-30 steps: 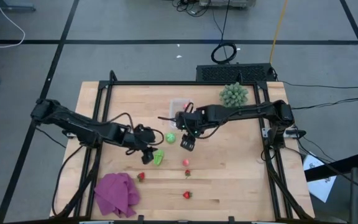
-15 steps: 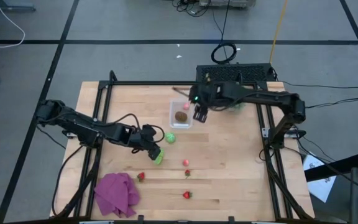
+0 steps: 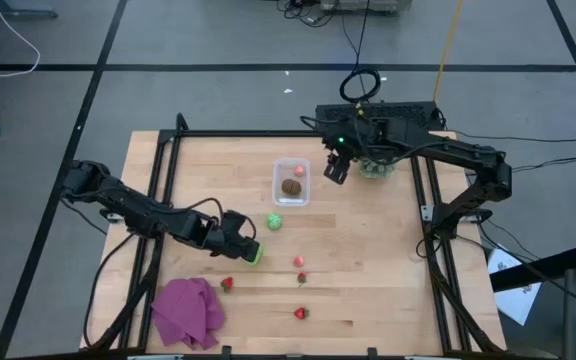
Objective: Pick and placing Produce into tupperware
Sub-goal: Put the starfruit into the transparent bin
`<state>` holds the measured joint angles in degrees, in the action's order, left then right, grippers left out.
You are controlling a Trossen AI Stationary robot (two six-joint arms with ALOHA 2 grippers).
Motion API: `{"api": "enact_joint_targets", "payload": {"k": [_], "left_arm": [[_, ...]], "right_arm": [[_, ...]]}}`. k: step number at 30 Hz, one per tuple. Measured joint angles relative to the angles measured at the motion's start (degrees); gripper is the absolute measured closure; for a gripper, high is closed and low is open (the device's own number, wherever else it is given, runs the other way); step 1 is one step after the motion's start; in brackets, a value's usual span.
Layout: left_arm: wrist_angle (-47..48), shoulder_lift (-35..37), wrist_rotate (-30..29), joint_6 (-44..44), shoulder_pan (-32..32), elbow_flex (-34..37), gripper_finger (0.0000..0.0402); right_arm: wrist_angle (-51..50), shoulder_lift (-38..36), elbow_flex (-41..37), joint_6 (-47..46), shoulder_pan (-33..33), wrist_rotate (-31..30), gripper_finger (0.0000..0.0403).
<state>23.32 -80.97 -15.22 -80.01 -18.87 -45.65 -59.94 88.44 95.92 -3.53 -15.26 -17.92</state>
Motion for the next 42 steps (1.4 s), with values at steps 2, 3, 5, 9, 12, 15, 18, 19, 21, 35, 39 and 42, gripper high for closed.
{"api": "enact_joint_targets", "payload": {"k": [2,3,5,9,12,15,18,19,21,35,39,42], "left_arm": [[-1.4,-2.2,0.0,-3.7,-0.6,0.0,0.0197],[-2.7,-3.5,0.1,-5.5,-0.8,0.0,0.0197],[-5.7,-6.3,0.3,-7.4,-1.3,-0.1,0.0197],[-3.7,-10.5,0.6,-7.7,-0.4,-5.9,0.0197],[3.4,-13.4,0.4,-7.4,0.9,-12.1,0.0197],[9.4,-16.4,1.1,-6.6,1.9,-17.6,0.0197],[14.1,-19.1,2.3,-6.6,2.7,-22.0,0.0197],[15.3,-19.9,2.8,-6.7,2.9,-23.0,0.0197],[17.7,-21.4,3.8,-7.2,3.2,-24.5,0.0197],[20.3,-21.9,4.9,-11.1,3.4,-25.2,0.0197],[21.1,-20.7,4.3,-11.9,3.4,-25.2,0.0197],[24.7,-20.9,6.6,-13.6,3.3,-25.1,0.0197]], "right_arm": [[-0.6,-0.1,0.0,0.1,0.1,0.0,0.02],[-1.2,-0.1,0.0,0.2,0.1,0.0,0.02],[-1.9,0.0,-0.2,1.2,0.1,0.1,0.02],[-1.4,-0.1,-2.4,4.7,0.1,0.1,0.02],[-1.4,0.0,-4.5,6.2,-0.1,0.1,0.02],[0.3,-0.1,-7.6,8.0,-0.1,0.1,0.02],[2.1,0.0,-10.5,10.1,-0.1,0.1,0.02],[2.5,0.0,-11.4,10.7,-0.1,0.1,0.02],[3.5,0.0,-13.0,12.3,-0.1,0.0,0.02],[5.7,0.0,-16.9,14.9,-0.1,-0.2,0.02],[5.8,0.0,-16.9,14.8,-0.1,-0.2,0.02],[5.7,0.0,-16.9,14.8,-0.1,-0.2,0.02]]}}
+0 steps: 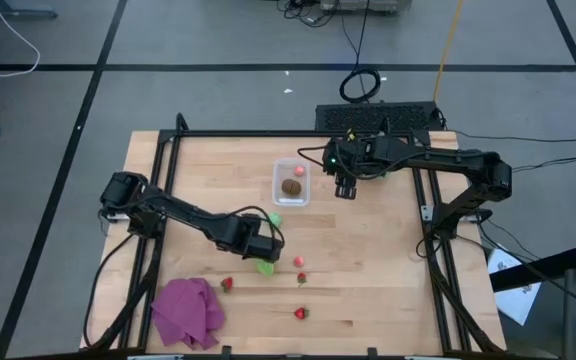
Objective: Pick and placing Produce into tupperware
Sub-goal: Put the starfruit into the transparent bin
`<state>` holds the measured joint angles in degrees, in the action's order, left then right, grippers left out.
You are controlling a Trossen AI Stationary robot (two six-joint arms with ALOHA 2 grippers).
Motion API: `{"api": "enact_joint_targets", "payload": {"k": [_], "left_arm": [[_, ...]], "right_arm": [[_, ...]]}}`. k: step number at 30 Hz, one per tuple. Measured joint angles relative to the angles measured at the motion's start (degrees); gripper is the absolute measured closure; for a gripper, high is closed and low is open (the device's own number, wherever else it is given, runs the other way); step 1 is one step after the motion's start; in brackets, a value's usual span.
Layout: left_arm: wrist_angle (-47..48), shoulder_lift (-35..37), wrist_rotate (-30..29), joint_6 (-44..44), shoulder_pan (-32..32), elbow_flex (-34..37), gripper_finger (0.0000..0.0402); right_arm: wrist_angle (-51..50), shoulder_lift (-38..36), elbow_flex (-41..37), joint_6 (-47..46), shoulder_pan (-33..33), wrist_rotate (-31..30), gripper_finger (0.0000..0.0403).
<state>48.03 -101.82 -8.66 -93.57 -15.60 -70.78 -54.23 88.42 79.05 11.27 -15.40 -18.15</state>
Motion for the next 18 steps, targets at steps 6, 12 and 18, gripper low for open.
{"api": "enact_joint_targets", "payload": {"k": [6,12,18], "left_arm": [[5.4,0.4,0.3,-0.8,-0.3,0.0,0.0197],[5.4,0.7,0.5,0.9,-0.1,0.0,0.0197],[5.4,0.8,0.8,3.7,0.0,0.0,0.0197]], "right_arm": [[0.0,0.0,0.0,0.0,0.0,0.0,0.02],[-0.3,0.0,0.0,0.0,0.0,0.0,0.02],[-0.4,0.0,0.0,-0.1,0.0,0.0,0.02]]}}
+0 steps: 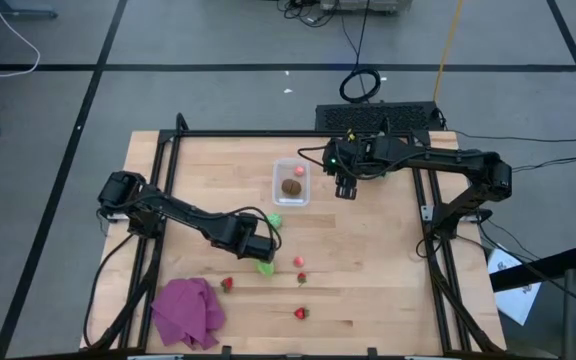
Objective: Pick and placing Produce into tupperware
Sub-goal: Put the starfruit into the transparent bin
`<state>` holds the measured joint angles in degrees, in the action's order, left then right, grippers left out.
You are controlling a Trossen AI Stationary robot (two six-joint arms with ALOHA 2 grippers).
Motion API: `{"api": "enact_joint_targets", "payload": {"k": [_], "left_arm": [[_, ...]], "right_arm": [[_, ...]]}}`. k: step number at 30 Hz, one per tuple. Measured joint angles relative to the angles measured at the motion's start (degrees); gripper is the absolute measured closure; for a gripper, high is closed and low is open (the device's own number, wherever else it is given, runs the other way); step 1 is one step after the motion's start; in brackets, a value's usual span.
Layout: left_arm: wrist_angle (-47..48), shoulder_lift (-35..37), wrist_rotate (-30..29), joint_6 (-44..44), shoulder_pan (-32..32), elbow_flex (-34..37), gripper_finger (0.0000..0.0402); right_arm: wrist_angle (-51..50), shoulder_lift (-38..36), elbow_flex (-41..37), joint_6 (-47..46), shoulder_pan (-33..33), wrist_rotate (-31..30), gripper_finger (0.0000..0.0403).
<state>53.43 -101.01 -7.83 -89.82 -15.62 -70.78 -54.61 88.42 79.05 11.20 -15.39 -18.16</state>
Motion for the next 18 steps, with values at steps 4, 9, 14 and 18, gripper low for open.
{"api": "enact_joint_targets", "payload": {"k": [4,9,14,18], "left_arm": [[0.0,0.0,0.1,3.2,0.0,0.0,0.0197],[0.1,0.0,0.3,5.7,0.6,0.0,0.0197],[0.1,0.0,0.5,5.8,1.7,0.0,0.0197],[0.1,0.0,0.6,6.2,2.5,0.0,0.0197]], "right_arm": [[0.2,0.0,0.0,0.0,0.0,0.0,0.02],[0.2,0.0,0.0,0.0,0.0,0.0,0.02],[0.2,0.0,0.0,0.0,0.0,0.0,0.02],[0.2,0.0,0.0,0.0,0.0,0.0,0.02]]}}
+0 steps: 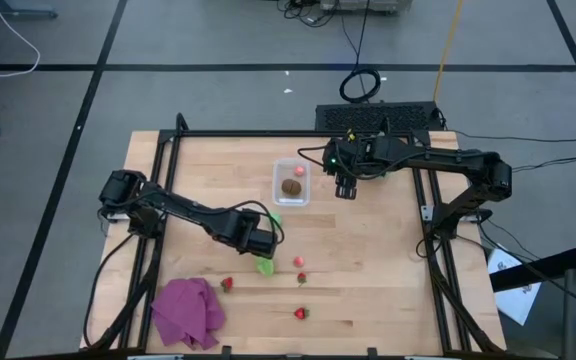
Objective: Pick and placing Produce into tupperware
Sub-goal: Put the starfruit into the transparent bin
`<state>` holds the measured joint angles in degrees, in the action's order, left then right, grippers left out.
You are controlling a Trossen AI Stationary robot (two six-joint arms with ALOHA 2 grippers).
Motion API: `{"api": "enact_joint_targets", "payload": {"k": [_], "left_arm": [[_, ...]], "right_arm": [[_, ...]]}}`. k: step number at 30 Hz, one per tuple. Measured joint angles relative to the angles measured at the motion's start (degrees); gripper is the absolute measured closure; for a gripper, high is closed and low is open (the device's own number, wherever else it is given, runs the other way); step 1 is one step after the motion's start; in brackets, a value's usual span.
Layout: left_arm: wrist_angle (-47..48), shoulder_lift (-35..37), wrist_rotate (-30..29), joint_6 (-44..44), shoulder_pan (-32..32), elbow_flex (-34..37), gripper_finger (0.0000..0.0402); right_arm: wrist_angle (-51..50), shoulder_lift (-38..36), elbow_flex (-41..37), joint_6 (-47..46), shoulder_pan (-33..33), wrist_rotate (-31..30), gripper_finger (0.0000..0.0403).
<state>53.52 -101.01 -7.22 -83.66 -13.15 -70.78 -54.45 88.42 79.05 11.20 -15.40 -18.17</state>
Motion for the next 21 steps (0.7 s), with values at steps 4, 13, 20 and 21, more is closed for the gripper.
{"api": "enact_joint_targets", "payload": {"k": [4,13,20,21], "left_arm": [[0.3,0.0,0.2,1.8,0.4,0.0,0.0197],[0.0,0.0,1.7,4.4,0.4,0.0,0.0197],[-1.2,0.0,1.7,6.7,0.4,0.0,0.0197],[-1.4,0.0,1.7,7.1,0.4,0.0,0.0197]], "right_arm": [[0.0,0.0,0.0,0.0,0.0,0.0,0.02],[-0.2,0.0,0.0,-1.1,0.0,0.0,0.02],[-0.3,0.0,0.0,-1.1,0.0,0.0,0.02],[-0.3,0.0,0.0,-1.1,0.0,0.0,0.02]]}}
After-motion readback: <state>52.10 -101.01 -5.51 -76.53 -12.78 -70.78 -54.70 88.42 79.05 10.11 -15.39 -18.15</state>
